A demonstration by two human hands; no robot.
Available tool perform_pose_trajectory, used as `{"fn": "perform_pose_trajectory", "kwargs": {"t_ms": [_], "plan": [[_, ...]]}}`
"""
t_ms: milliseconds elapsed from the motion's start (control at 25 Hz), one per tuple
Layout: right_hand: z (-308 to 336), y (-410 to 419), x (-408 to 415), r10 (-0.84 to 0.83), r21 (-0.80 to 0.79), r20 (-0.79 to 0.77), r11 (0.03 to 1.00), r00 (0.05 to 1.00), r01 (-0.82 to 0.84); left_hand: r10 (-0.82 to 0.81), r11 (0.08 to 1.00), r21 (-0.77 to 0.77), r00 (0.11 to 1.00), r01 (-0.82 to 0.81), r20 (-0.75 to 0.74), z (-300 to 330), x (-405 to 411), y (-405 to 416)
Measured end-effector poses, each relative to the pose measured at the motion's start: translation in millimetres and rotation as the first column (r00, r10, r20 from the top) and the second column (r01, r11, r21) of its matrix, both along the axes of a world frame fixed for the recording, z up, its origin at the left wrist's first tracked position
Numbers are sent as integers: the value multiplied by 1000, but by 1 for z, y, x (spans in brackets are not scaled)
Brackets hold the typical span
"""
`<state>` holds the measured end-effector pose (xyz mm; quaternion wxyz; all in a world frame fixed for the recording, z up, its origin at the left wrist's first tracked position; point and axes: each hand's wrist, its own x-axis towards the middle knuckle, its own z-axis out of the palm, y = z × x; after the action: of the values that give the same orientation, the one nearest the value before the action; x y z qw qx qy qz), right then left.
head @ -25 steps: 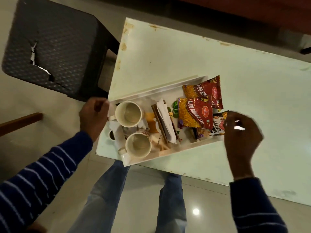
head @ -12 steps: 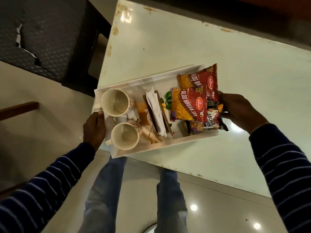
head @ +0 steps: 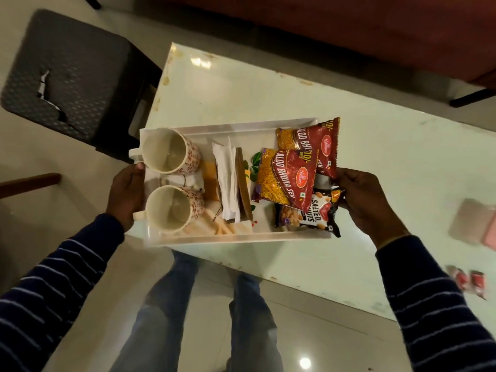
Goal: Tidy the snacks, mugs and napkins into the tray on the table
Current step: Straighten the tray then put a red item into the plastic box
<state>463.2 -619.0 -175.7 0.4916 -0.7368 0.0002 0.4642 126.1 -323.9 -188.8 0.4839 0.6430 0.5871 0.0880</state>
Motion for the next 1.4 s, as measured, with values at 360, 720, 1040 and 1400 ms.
{"fn": "perform_pose_trajectory", "kwargs": {"t_ms": [360, 720, 1040, 1400], "plan": [[57, -117, 12, -250, -84, 37, 964, 967, 253, -323, 946, -5, 941, 325, 100, 39, 98, -33], [28, -200, 39, -375, -159, 3, 915, 927, 371, -467, 882, -41, 882, 469, 59, 8, 163, -91], [-17, -205, 74, -382, -163, -34, 914, 923, 372, -385, 922, -69, 920, 381, -65, -29, 196, -116], [-43, -216, 91, -371, -188, -81, 917, 925, 351, -374, 926, -95, 920, 364, -121, -52, 222, -123]]}}
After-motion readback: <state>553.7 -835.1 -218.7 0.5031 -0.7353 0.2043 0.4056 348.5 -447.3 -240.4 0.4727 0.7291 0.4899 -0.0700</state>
